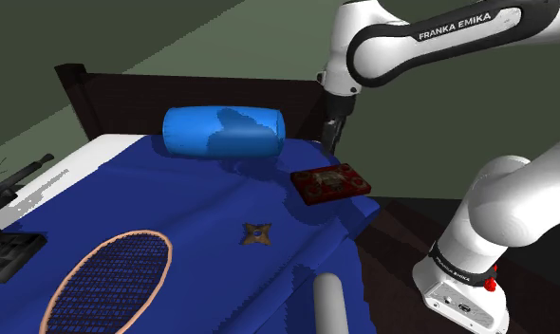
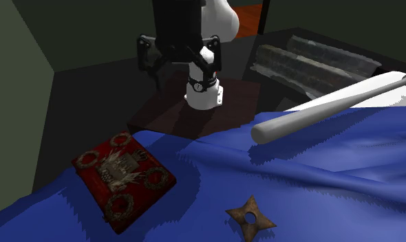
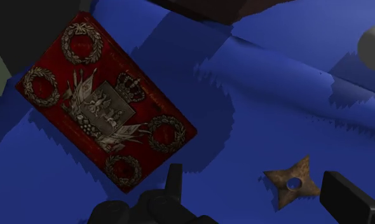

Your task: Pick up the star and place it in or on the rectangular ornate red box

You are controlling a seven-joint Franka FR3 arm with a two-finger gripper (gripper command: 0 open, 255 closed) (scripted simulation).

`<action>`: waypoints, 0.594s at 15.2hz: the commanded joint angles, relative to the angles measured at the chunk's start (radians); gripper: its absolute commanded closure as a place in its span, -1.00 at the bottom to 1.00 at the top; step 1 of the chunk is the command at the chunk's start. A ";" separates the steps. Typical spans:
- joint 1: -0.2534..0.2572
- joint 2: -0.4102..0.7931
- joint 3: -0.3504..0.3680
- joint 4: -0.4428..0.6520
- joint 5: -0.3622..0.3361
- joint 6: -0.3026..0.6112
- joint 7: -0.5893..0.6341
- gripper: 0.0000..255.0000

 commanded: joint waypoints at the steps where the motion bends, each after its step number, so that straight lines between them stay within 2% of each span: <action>1: 0.016 0.060 0.018 -0.003 0.005 0.063 -0.008 -1.00; 9: 0.063 0.332 0.085 0.037 -0.007 0.288 -0.031 -1.00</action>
